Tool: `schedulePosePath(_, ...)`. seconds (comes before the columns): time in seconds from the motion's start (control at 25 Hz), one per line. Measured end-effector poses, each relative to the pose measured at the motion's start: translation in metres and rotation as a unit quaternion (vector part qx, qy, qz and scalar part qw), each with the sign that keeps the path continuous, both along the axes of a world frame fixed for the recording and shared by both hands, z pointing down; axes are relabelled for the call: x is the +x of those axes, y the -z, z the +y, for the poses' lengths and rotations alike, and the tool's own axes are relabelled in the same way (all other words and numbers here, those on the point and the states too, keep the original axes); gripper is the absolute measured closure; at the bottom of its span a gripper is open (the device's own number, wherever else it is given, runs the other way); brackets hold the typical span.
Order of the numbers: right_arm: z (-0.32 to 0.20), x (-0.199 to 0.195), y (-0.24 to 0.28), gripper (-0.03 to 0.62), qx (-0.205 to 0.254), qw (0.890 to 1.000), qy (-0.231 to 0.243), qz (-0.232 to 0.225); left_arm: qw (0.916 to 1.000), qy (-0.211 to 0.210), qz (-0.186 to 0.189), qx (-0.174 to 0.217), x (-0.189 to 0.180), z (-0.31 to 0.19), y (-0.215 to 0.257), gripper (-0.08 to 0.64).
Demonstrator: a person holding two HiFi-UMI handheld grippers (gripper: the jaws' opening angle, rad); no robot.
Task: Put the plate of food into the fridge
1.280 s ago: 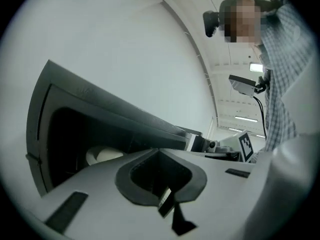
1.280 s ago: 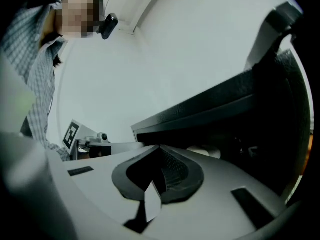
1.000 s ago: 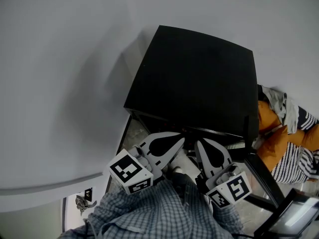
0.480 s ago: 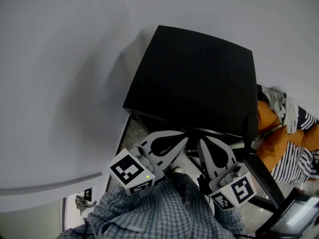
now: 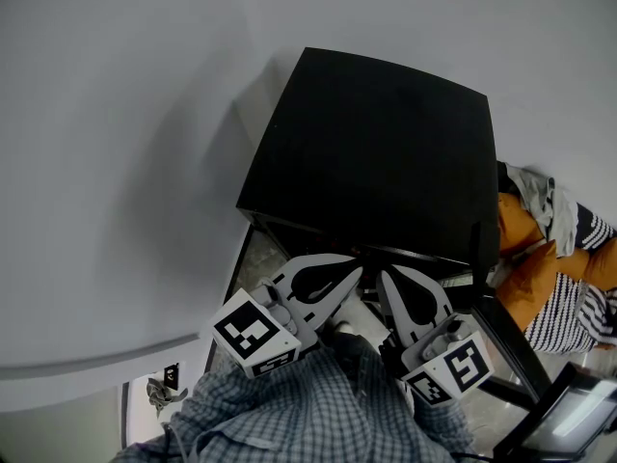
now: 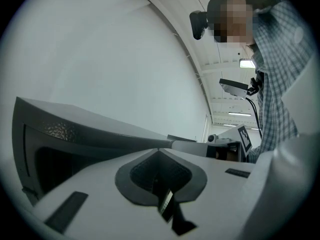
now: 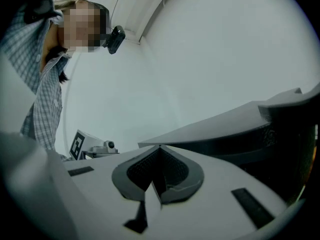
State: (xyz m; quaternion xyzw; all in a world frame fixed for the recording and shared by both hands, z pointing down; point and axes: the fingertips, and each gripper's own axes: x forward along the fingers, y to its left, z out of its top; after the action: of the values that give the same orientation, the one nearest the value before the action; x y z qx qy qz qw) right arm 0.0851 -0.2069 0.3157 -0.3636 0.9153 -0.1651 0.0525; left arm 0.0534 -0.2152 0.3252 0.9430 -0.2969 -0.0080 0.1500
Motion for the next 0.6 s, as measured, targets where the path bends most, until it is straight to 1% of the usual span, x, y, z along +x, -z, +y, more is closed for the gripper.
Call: schedulePosePath(0.6,-0.0003,0.001,-0.002,0.586,-0.004,1.0,0.0,0.002,1.0,-0.001,-0.001,-0.006,0.0005,0.0002,-0.0026,0.554)
